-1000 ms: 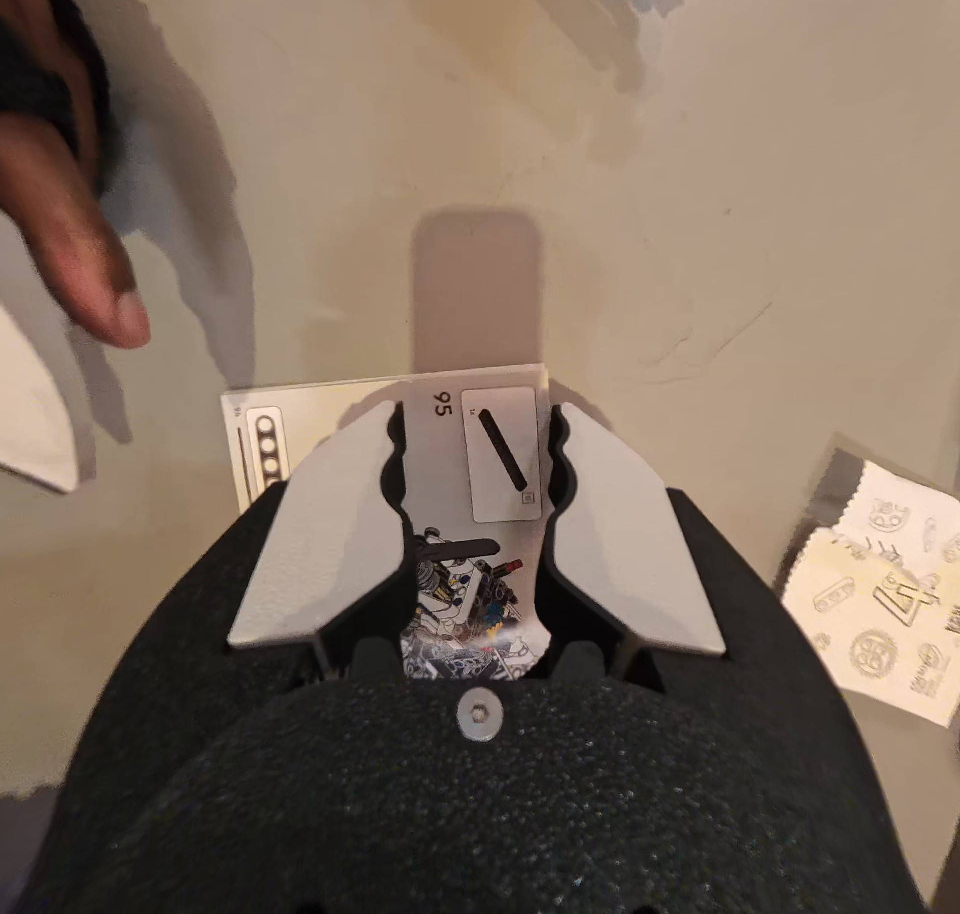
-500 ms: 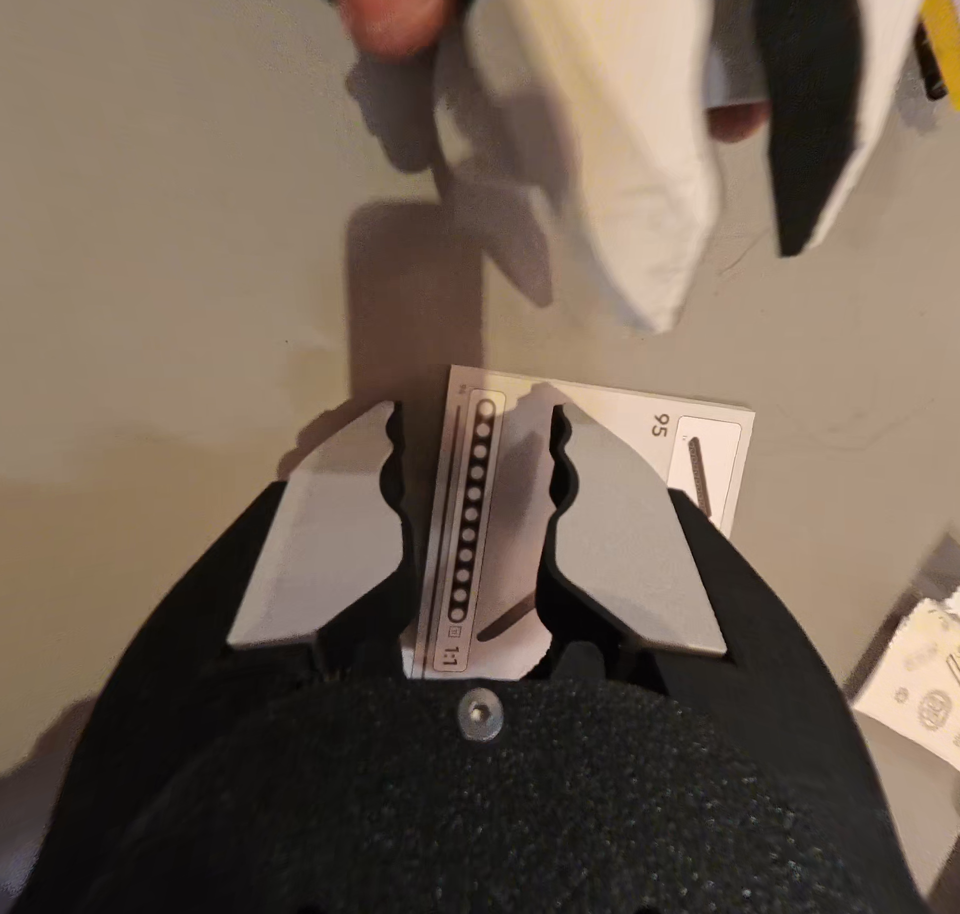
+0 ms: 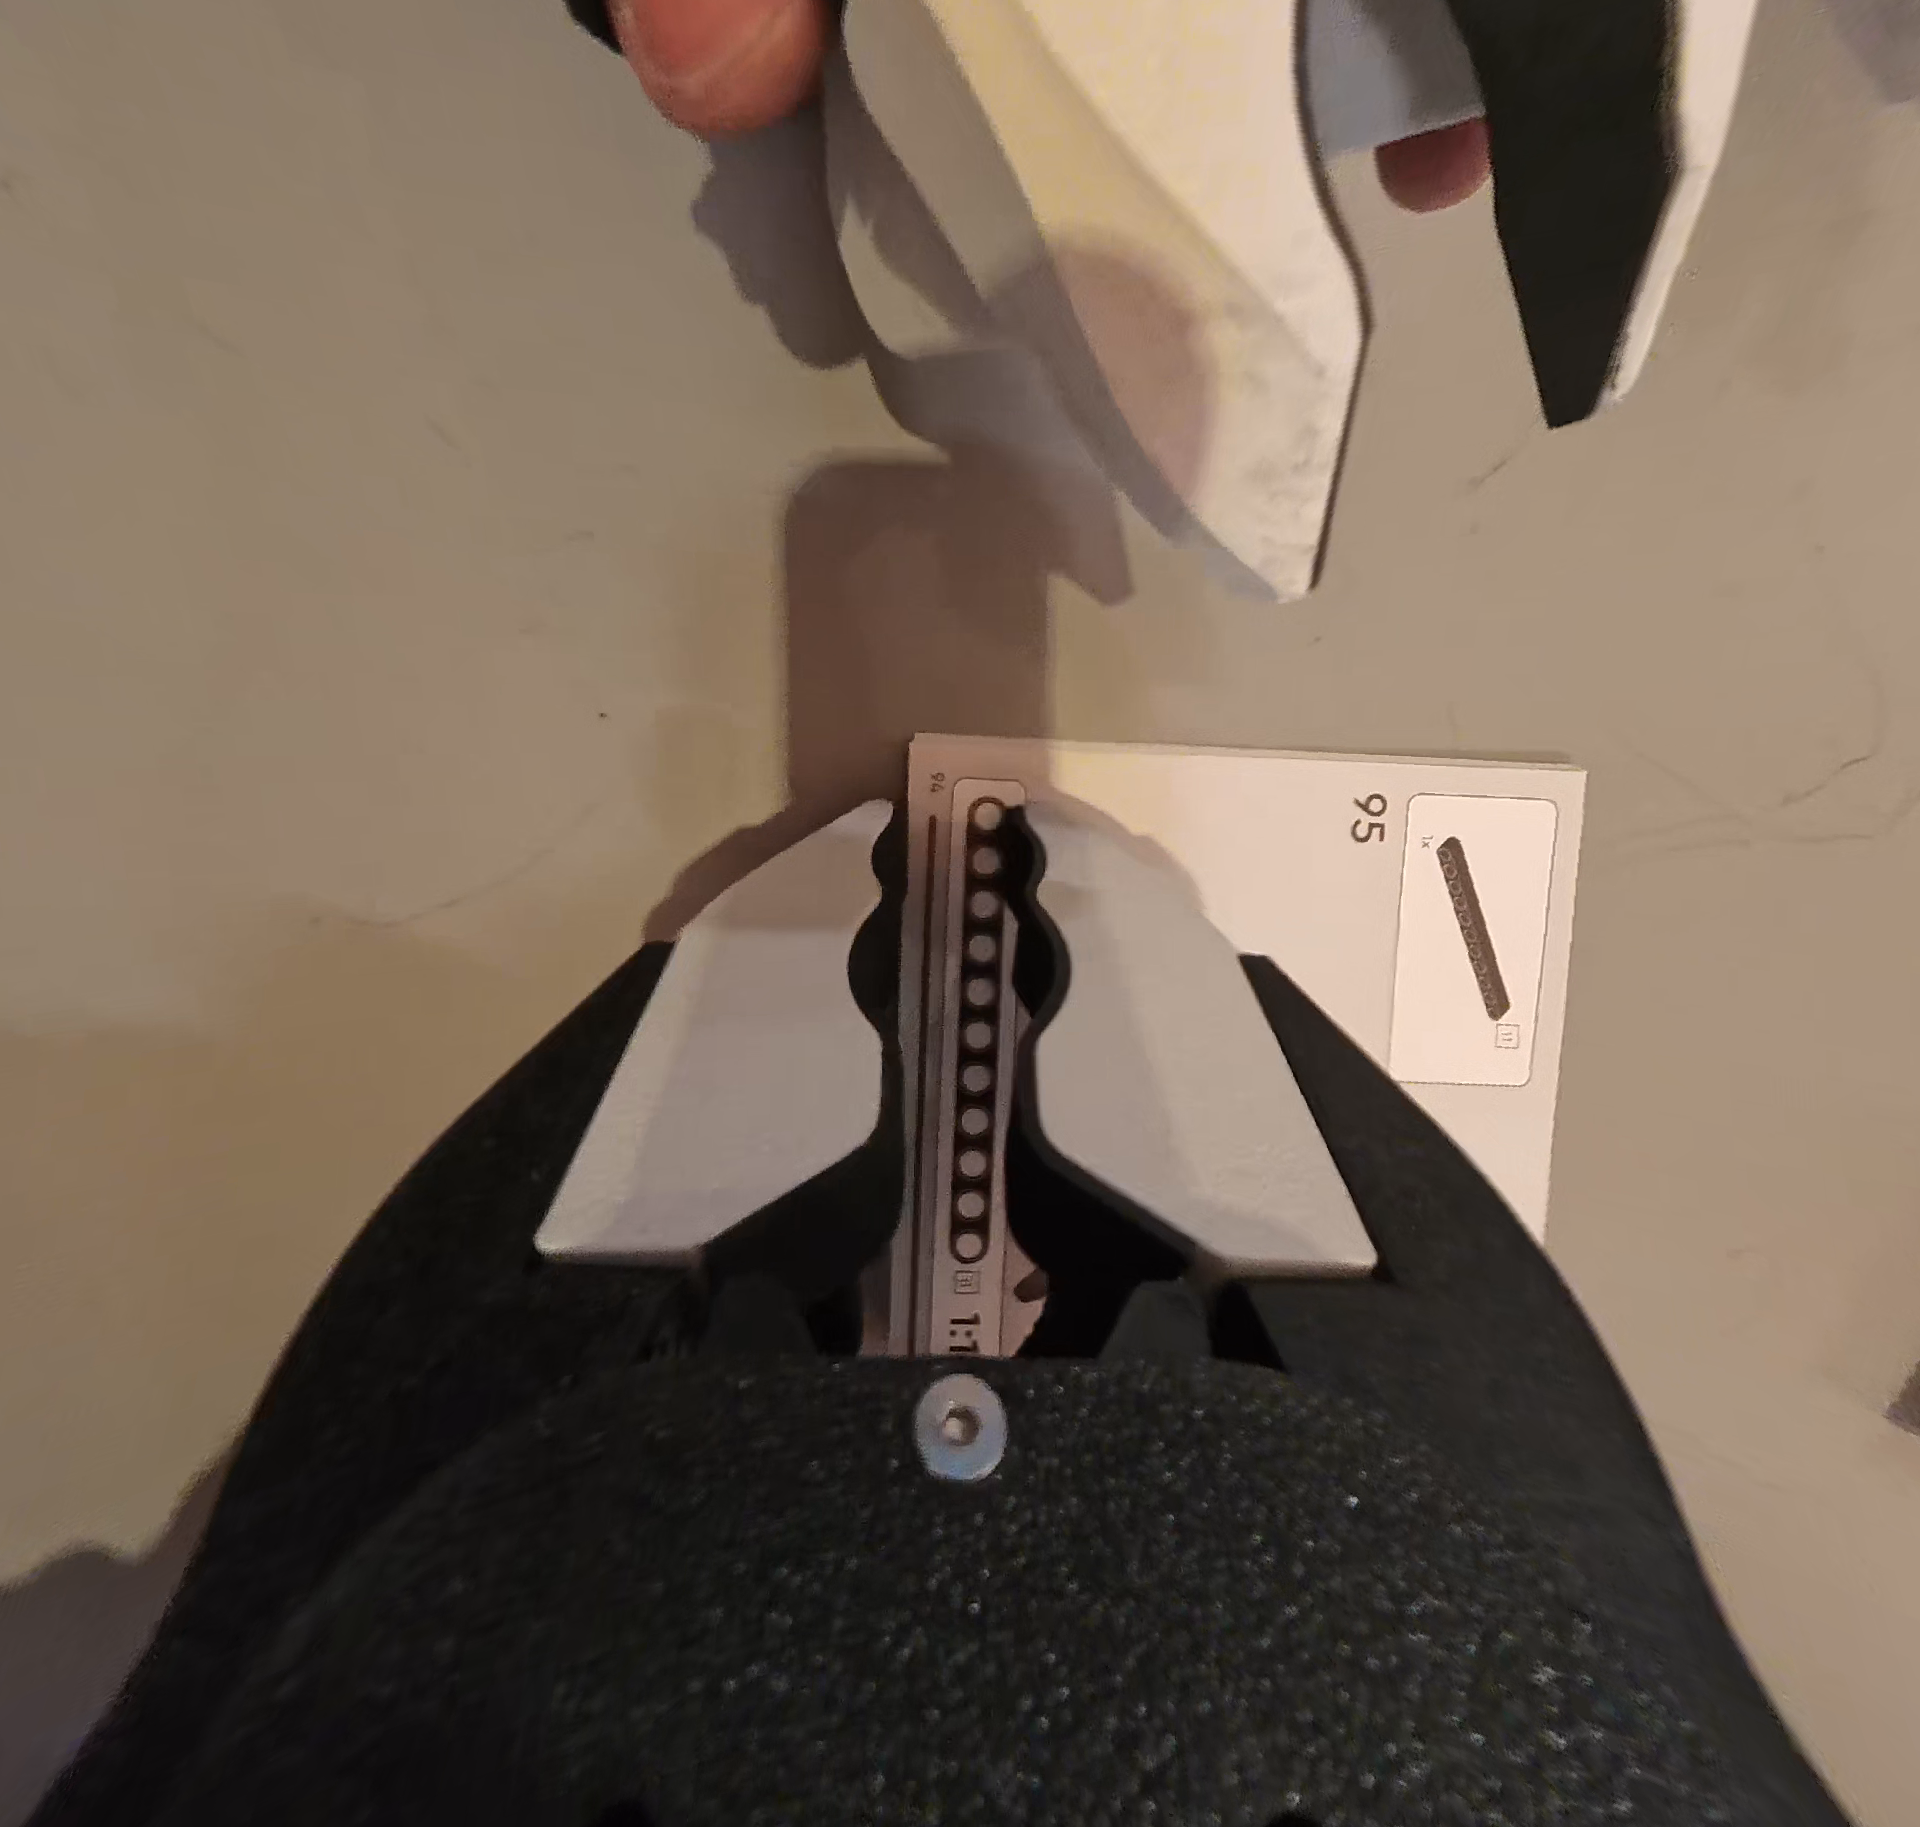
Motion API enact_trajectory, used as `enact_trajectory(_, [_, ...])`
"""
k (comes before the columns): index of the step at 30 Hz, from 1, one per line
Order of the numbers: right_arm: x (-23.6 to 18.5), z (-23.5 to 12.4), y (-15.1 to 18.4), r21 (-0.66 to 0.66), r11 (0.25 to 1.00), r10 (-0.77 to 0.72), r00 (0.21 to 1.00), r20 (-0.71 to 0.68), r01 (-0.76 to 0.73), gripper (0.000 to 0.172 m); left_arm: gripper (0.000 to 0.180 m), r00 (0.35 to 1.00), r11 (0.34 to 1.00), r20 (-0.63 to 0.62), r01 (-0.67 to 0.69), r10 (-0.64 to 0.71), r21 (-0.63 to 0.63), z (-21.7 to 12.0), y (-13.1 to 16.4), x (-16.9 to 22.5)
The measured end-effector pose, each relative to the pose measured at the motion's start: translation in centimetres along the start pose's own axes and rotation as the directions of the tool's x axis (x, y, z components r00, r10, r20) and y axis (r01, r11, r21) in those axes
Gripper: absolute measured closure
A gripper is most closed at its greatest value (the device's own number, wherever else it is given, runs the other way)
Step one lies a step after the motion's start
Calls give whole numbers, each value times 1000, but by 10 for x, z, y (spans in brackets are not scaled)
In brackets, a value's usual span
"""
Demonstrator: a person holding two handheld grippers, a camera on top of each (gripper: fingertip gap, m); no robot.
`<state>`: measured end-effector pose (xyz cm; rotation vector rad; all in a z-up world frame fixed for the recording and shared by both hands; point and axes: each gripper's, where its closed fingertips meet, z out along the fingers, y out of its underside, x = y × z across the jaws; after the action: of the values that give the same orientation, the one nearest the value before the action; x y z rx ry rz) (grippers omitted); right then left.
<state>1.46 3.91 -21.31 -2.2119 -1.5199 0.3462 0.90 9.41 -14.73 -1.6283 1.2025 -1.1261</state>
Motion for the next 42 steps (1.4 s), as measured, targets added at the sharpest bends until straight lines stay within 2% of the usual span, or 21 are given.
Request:
enact_trajectory(6, [-4,-2,2,18,997,80,996,49,-81,162,140,1000,999,-10,-2,2,-33,2,5,2])
enact_trajectory(11, [-1,-3,5,23,977,210,976,49,-212,170,140,1000,998,-18,-16,15,-58,3,8,4])
enact_trajectory(13, [-2,-4,5,24,970,242,970,37,-243,165,140,1000,998,-24,-19,17,-68,3,10,6])
enact_trajectory(15, [-2,-6,5,20,973,230,973,-16,-230,154,140,999,997,-28,-22,20,-74,3,11,7])
enact_trajectory(22, [8,-13,-3,74,990,138,962,-237,-124,142,141,999,996,-29,-44,42,-73,2,11,9])
enact_trajectory(26, [4,-9,-13,216,966,191,953,-237,-140,142,141,999,996,-27,-38,36,-77,3,11,8])
enact_trajectory(32, [4,-3,-8,302,943,224,937,-268,-139,143,142,999,995,-30,-33,30,-90,4,13,8])
enact_trajectory(42, [0,-1,-6,298,940,232,949,-212,-163,160,143,998,990,-56,-47,40,-131,9,17,11])
